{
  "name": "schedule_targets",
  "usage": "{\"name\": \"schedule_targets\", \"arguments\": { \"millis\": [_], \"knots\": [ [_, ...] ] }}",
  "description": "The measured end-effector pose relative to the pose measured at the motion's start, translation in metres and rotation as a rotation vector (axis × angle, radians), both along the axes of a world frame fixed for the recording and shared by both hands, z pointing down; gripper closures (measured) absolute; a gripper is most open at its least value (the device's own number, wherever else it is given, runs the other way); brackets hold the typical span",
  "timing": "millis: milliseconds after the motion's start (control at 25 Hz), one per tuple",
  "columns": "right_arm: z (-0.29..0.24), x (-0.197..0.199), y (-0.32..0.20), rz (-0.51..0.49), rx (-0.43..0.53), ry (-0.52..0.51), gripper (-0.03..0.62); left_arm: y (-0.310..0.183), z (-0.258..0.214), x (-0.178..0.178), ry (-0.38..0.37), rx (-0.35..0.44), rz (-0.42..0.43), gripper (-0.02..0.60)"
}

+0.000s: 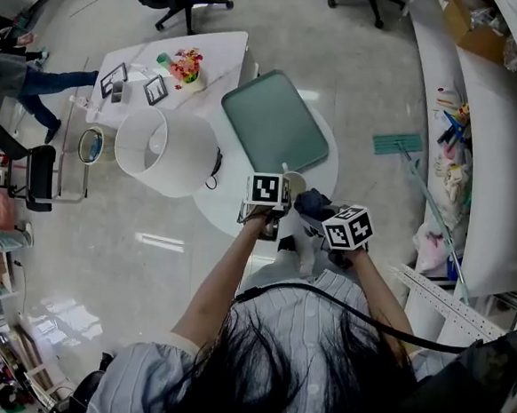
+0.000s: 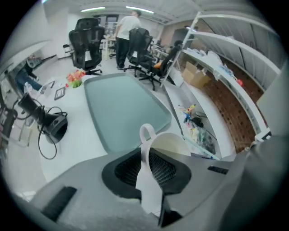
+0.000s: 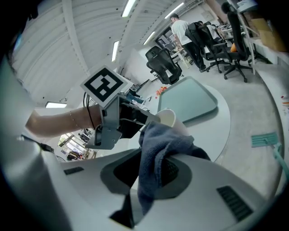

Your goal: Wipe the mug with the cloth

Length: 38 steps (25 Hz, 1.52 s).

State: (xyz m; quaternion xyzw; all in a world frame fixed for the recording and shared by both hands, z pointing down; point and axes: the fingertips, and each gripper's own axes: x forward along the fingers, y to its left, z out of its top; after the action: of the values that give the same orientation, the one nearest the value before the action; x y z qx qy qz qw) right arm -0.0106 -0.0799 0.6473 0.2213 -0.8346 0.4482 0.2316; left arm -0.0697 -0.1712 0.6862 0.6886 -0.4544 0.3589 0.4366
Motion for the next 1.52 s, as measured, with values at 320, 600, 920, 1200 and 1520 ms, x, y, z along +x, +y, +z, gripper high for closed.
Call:
{"name": "schedule_targets", "arguments": {
  "millis": [320, 600, 920, 1200, 1520],
  "knots": [
    [-0.001, -0.008, 0.007, -0.019, 0.014, 0.010, 0.514, 0.015, 0.004, -0.010, 0.043, -0.049, -0.194, 0.528],
    [-0.007, -0.005, 0.005, 0.031, 0.030, 0.014, 0.514, 0.011, -0.016, -0.016, 0.053, 0.005, -0.156, 0.528],
    [-0.024, 0.001, -0.001, 0.120, 0.071, 0.000, 0.514, 0.031, -0.038, -0.030, 0.115, 0.067, -0.154, 0.528],
    [-0.044, 0.004, 0.007, 0.218, 0.106, -0.031, 0.514, 0.061, -0.045, -0.045, 0.215, 0.083, -0.184, 0.529],
    [-0.048, -0.010, 0.039, 0.274, 0.125, -0.016, 0.514, 0.087, -0.060, -0.053, 0.263, 0.114, -0.093, 0.529]
  ]
}}
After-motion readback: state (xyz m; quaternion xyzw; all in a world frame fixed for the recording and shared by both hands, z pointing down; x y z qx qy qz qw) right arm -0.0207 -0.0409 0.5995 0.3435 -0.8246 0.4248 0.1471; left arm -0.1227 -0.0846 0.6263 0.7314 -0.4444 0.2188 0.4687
